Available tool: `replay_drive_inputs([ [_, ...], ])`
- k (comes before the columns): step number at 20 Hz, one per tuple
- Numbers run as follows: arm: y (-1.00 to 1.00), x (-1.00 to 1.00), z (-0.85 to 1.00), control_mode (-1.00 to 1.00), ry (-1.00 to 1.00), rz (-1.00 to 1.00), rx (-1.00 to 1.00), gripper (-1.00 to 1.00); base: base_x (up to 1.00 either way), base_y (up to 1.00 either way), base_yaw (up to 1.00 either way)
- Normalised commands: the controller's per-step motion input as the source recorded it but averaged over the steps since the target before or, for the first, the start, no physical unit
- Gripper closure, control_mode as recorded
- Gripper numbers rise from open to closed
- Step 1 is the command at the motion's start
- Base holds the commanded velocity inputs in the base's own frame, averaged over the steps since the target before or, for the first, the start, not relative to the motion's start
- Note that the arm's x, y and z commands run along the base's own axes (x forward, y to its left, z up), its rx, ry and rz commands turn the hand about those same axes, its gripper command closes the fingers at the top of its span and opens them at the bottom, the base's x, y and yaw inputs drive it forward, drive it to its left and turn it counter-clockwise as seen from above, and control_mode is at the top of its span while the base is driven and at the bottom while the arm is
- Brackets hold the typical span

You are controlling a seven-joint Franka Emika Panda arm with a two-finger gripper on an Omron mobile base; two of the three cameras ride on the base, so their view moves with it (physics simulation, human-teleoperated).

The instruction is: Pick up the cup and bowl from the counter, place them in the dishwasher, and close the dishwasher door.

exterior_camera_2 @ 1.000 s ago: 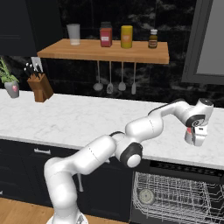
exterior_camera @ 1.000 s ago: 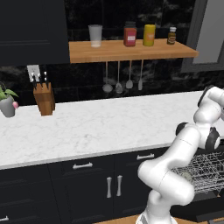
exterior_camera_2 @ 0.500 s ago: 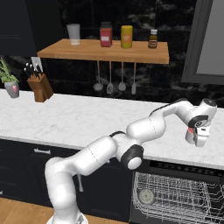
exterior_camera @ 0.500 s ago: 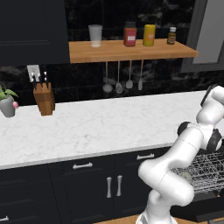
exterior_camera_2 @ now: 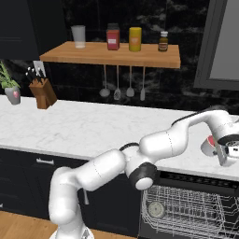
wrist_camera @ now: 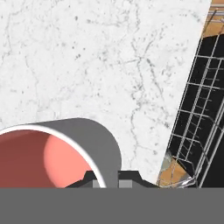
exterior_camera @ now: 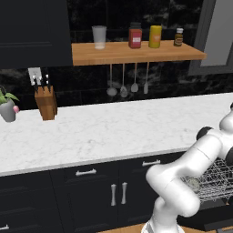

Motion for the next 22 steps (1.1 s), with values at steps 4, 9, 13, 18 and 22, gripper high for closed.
replay_drive_inputs([
  [4, 0.56, -1.00, -0.04, -1.00, -0.30, 0.16, -0.13, 1.00, 0.00, 0.00, 0.00],
  [9, 0.73, -0.94, -0.31, -1.00, -0.26, 0.13, -0.22, 1.00, 0.00, 0.00, 0.00],
  [13, 0.89, -0.71, -0.67, -1.00, -0.21, 0.08, -0.29, 1.00, 0.00, 0.00, 0.00],
  [18, 0.80, -0.29, -0.95, -1.00, -0.12, 0.01, -0.38, 1.00, 0.00, 0.00, 0.00],
  [22, 0.84, -0.05, -1.00, -1.00, -0.07, 0.00, -0.48, 1.00, 0.00, 0.00, 0.00],
])
